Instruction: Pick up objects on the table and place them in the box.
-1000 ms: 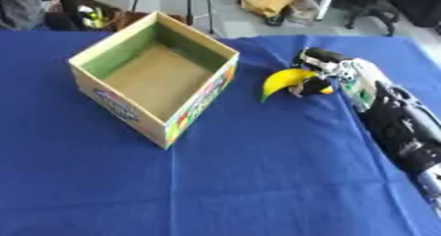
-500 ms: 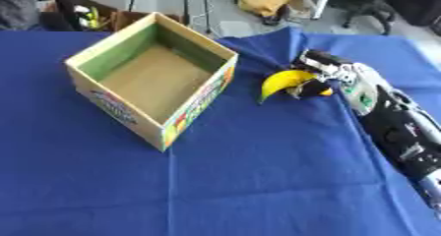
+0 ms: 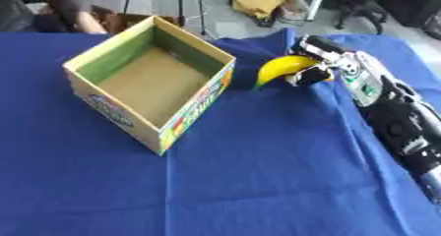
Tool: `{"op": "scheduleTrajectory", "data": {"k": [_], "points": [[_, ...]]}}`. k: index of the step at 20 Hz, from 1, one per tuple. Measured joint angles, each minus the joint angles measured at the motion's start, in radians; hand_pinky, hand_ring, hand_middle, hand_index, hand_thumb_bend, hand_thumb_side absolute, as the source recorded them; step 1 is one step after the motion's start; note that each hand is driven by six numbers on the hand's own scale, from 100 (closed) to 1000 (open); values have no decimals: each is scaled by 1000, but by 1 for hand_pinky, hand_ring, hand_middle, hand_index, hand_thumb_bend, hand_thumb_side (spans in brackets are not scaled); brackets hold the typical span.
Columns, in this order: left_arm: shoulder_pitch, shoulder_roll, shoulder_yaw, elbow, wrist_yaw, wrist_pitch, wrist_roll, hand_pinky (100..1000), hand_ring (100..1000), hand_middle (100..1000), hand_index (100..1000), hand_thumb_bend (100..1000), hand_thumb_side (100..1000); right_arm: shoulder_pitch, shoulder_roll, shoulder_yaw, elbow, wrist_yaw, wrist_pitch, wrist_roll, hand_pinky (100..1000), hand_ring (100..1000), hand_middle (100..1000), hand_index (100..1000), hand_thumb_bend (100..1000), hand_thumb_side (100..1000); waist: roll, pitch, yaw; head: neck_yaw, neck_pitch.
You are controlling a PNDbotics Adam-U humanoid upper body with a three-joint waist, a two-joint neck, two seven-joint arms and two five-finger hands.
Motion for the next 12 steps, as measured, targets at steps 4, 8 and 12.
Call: {"op": "scheduleTrajectory", "data": {"k": [4, 8, 12], "points": [[5, 0, 0, 0, 1, 1, -1, 658, 661, 604, 717, 335, 1000, -20, -6, 2, -23, -9, -6, 5, 292, 311, 335, 451, 183, 257, -2, -9, 2, -1, 0], [6, 0, 0, 0, 1, 1, -1, 658, 661, 604, 717, 334, 1000, -41, -6, 9, -49, -17, -13, 9, 294, 312, 336, 451, 182, 262, -4, -19, 8, -2, 1], [7, 0, 0, 0, 4, 1, -1, 659, 661, 604, 717, 334, 1000, -61, -6, 13, -66, -25, -17, 12, 294, 312, 336, 451, 182, 266, -6, -26, 18, -5, 1]]}}
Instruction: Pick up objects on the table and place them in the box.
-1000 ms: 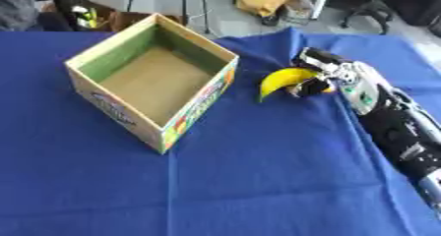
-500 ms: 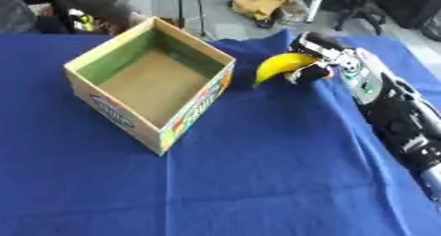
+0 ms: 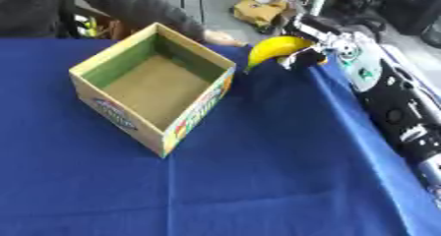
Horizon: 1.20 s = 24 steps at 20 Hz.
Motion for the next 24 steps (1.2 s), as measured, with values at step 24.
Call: {"op": "scheduleTrajectory", "data": {"k": [24], "points": [[-3, 0, -6, 0, 10, 5, -18, 658, 658, 603, 717, 332, 1000, -137, 131, 82, 13, 44, -49, 77, 297, 318, 333, 449, 170, 285, -14, -8, 111, -35, -5]]}}
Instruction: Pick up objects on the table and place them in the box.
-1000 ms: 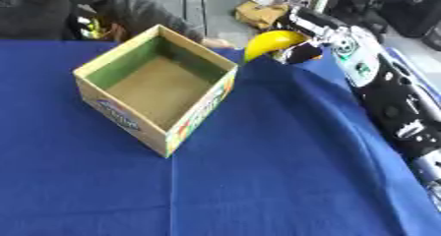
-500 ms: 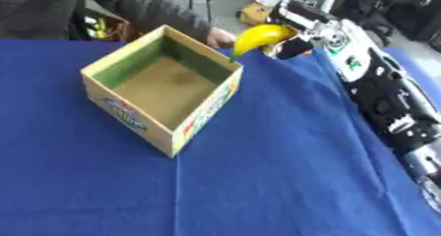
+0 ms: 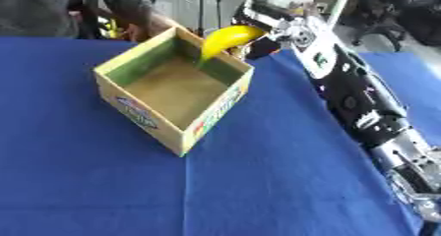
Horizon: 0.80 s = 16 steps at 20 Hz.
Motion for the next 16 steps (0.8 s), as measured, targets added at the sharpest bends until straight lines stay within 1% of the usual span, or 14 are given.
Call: {"op": "scheduleTrajectory", "data": {"k": [5, 6, 7, 8, 10, 11, 12, 14, 15, 16], "points": [[-5, -1, -6, 0, 5, 1, -7, 658, 658, 603, 717, 331, 1000, -18, 39, 17, 27, 31, -11, 22, 304, 327, 337, 452, 172, 294, 0, 1, 25, -5, -9], [-7, -2, -6, 0, 5, 2, -8, 658, 658, 603, 717, 332, 1000, -22, 47, 21, 34, 39, -13, 27, 310, 333, 342, 457, 201, 288, 0, 1, 29, -6, -13], [-8, -4, -6, 0, 6, 2, -9, 658, 658, 603, 717, 331, 1000, -23, 56, 24, 41, 48, -15, 32, 327, 347, 351, 465, 182, 305, 0, 3, 33, -7, -15], [-8, -8, -7, 0, 7, 2, -10, 658, 658, 603, 717, 331, 1000, -23, 64, 28, 48, 57, -18, 36, 338, 354, 354, 468, 186, 308, 1, 4, 36, -8, -17], [-9, -9, -10, 0, 9, 2, -12, 658, 658, 603, 717, 331, 1000, -24, 78, 34, 58, 73, -24, 42, 413, 388, 382, 500, 222, 335, 1, 7, 37, -10, -22], [-9, -10, -12, 0, 10, 3, -13, 658, 658, 603, 717, 331, 1000, -24, 84, 36, 62, 81, -27, 45, 437, 401, 391, 515, 235, 344, 1, 9, 37, -11, -23], [-9, -10, -12, 0, 11, 3, -14, 658, 658, 603, 717, 331, 1000, -24, 89, 39, 65, 88, -31, 47, 454, 414, 408, 537, 254, 357, 1, 10, 37, -11, -23], [-10, -13, -12, 0, 12, 4, -16, 659, 658, 602, 717, 333, 1000, -23, 100, 45, 70, 103, -39, 51, 508, 464, 482, 628, 333, 419, 2, 11, 36, -12, -23], [-10, -16, -12, 0, 12, 4, -16, 659, 658, 602, 717, 334, 1000, -23, 104, 47, 73, 111, -44, 53, 549, 510, 541, 695, 372, 448, 2, 12, 34, -12, -23], [-10, -17, -12, 0, 12, 4, -16, 659, 658, 602, 717, 334, 1000, -22, 108, 50, 74, 118, -49, 56, 568, 533, 570, 724, 385, 460, 2, 13, 31, -13, -23]]}}
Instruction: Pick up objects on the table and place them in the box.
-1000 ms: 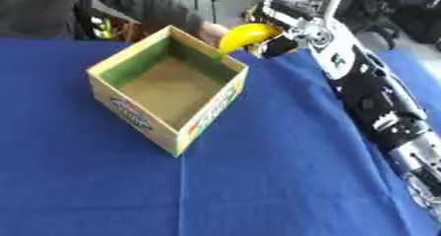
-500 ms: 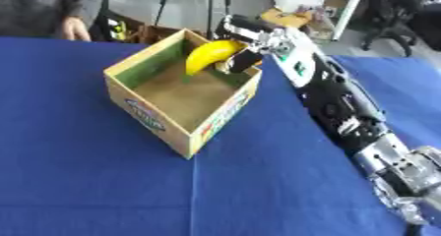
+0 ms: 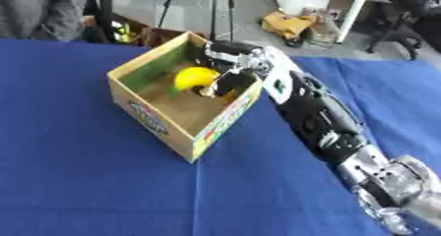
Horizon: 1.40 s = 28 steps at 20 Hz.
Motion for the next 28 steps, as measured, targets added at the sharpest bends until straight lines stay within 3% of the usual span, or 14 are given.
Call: {"op": "scheduleTrajectory", "data": {"k": [1, 2, 3, 8, 9, 10, 15, 19, 20, 22, 23, 28], "points": [[0, 0, 0, 0, 0, 0, 0, 659, 658, 602, 717, 335, 1000, 1, 2, 3, 3, 7, -5, 4, 634, 618, 645, 766, 423, 486, 0, 1, -4, 0, 0], [0, 0, 0, 0, 0, 0, 0, 659, 658, 602, 717, 335, 1000, 2, 3, 3, 7, 13, -10, 10, 634, 618, 645, 766, 423, 486, 1, 2, -7, 0, 0], [0, 0, 0, 0, 0, 0, 0, 659, 658, 602, 717, 336, 1000, 2, 5, 3, 10, 17, -14, 16, 735, 745, 742, 803, 468, 515, 1, 2, -10, 0, 0], [0, 0, 0, 0, 0, 1, 0, 659, 658, 601, 717, 341, 1000, 10, 8, 2, 2, 19, -28, 30, 737, 726, 741, 800, 473, 509, 1, 2, -27, 0, 0], [0, 0, 0, 0, 0, 1, 0, 659, 658, 601, 717, 341, 1000, 10, 7, 1, -11, 12, -30, 21, 734, 714, 740, 798, 390, 624, 1, 1, -33, 0, 1], [0, 0, 0, 0, 0, 1, 0, 659, 658, 601, 717, 341, 1000, 10, 6, -1, -27, 3, -33, 5, 729, 703, 729, 796, 464, 505, 1, -2, -40, 0, 2], [11, 0, 1, 4, -2, 4, 4, 659, 658, 601, 717, 345, 1000, 23, -31, -15, -143, -97, -20, -110, 694, 645, 692, 767, 426, 508, 5, -18, -94, 15, 15], [34, 0, 19, 12, -11, 2, 20, 658, 662, 602, 715, 342, 1000, 102, -95, -34, -277, -279, 18, -204, 646, 579, 646, 756, 383, 518, 24, -38, -192, 65, 33], [39, 1, 25, 13, -13, 0, 27, 657, 663, 603, 716, 341, 1000, 139, -116, -41, -315, -342, 32, -226, 642, 571, 635, 752, 292, 555, 31, -39, -216, 81, 37], [47, 1, 40, 14, -19, -5, 45, 657, 665, 605, 716, 339, 1000, 222, -148, -55, -392, -483, 66, -266, 640, 570, 634, 757, 228, 578, 44, -39, -259, 115, 40], [51, 2, 49, 16, -21, -8, 56, 656, 668, 607, 716, 336, 1000, 267, -161, -62, -432, -560, 83, -283, 637, 569, 634, 759, 122, 614, 49, -39, -279, 133, 43], [62, 23, 88, 20, -27, -25, 116, 655, 681, 616, 717, 325, 1000, 504, -187, -116, -621, -895, 159, -353, 631, 570, 631, 757, 100, 642, 67, -40, -359, 214, 46]]}}
